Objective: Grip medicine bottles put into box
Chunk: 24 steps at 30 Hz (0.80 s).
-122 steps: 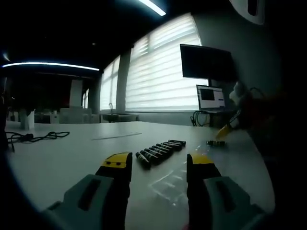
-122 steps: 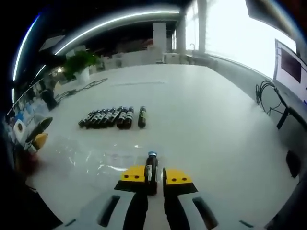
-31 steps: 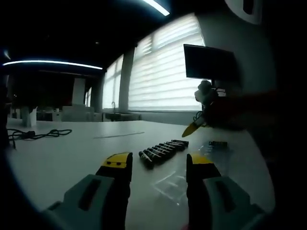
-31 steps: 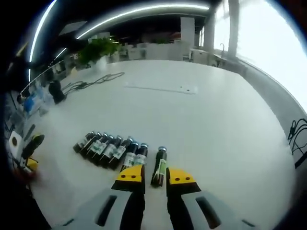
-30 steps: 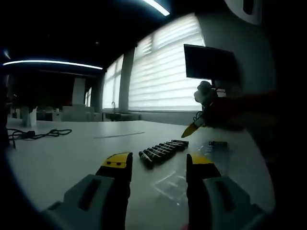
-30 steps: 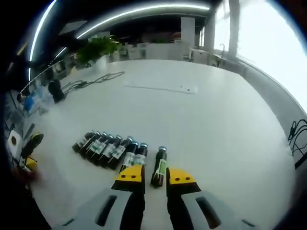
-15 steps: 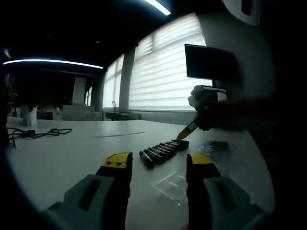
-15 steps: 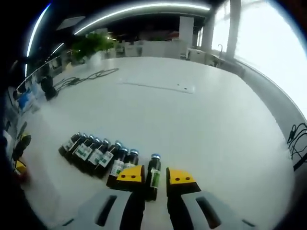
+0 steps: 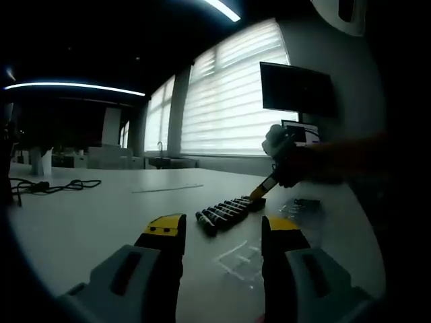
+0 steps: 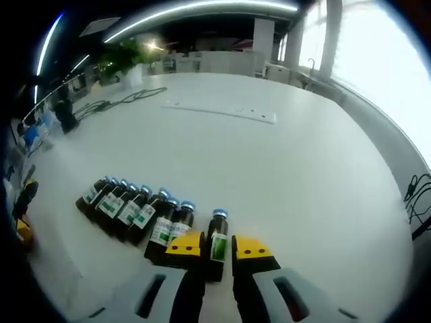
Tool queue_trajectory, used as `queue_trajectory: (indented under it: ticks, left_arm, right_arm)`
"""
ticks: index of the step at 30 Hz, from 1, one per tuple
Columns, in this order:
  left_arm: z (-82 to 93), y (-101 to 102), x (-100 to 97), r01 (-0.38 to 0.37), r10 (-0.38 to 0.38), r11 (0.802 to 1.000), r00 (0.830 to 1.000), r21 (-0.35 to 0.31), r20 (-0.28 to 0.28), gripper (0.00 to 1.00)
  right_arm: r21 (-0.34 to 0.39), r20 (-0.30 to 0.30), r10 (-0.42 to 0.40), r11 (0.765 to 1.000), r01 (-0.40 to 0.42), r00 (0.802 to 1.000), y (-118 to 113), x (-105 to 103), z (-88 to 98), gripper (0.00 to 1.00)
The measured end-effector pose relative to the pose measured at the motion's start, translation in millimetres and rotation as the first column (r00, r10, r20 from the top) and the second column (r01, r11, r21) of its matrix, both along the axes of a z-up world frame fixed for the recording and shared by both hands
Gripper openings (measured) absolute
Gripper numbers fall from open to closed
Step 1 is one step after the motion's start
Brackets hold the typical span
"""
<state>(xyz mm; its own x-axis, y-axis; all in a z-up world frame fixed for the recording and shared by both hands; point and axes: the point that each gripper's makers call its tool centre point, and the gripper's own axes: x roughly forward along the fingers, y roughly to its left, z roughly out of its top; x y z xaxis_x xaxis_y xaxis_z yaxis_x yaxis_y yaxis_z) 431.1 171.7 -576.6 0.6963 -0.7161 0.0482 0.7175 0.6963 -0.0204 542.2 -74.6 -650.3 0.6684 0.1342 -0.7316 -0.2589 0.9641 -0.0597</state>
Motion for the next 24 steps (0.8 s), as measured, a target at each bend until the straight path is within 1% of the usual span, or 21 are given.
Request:
queue_trajectory:
  ticks: [1,2,6,12,14,16,19,24]
  left_arm:
    - [0.0,-0.1,0.0,0.000,0.000,1.000,1.000,0.000,0.000,0.37]
    - [-0.4,-0.2,0.1,0.000,0.000,1.000,1.000,0.002,-0.001,0.37]
    - [-0.3,0.1,0.4,-0.002,0.002,1.000,1.000,0.000,-0.002,0.37]
    - [0.5,-0.1,0.0,0.000,0.000,1.000,1.000,-0.003,0.000,0.37]
    - [1.1,-0.1,-0.2,0.000,0.000,1.000,1.000,-0.005,0.001,0.37]
    - [1.0,0.2,0.0,-0.001,0.001,1.000,1.000,-0.006,0.000,0.37]
    - [1.1,0.3,0.0,-0.001,0.001,1.000,1.000,-0.005,0.001,0.37]
    - [1.1,0.6,0.1,-0.002,0.002,1.000,1.000,-0.006,0.001,0.37]
  right_arm:
    - [0.012,0.018,-0.008,1.000,0.008,1.000,1.3,1.7,1.9,0.09]
    - [0.020,0.009,-0.021,1.000,0.021,1.000,0.9,-0.6,1.2,0.08]
    - [0.022,0.018,-0.038,0.999,0.038,0.999,-0.9,-0.6,1.3,0.08]
    - [0.016,0.008,-0.058,0.998,0.058,0.998,-2.7,-2.8,1.6,0.08]
    - [0.025,0.007,-0.077,0.997,0.076,0.997,-4.5,-1.5,1.5,0.07]
    - [0.045,0.004,-0.117,0.992,0.117,0.993,-7.3,-0.5,2.0,0.07]
    - [0.063,0.022,-0.133,0.989,0.132,0.991,-7.8,0.7,2.9,0.07]
    - [0.093,0.064,-0.163,0.983,0.157,0.985,-9.2,-1.9,15.6,0.07]
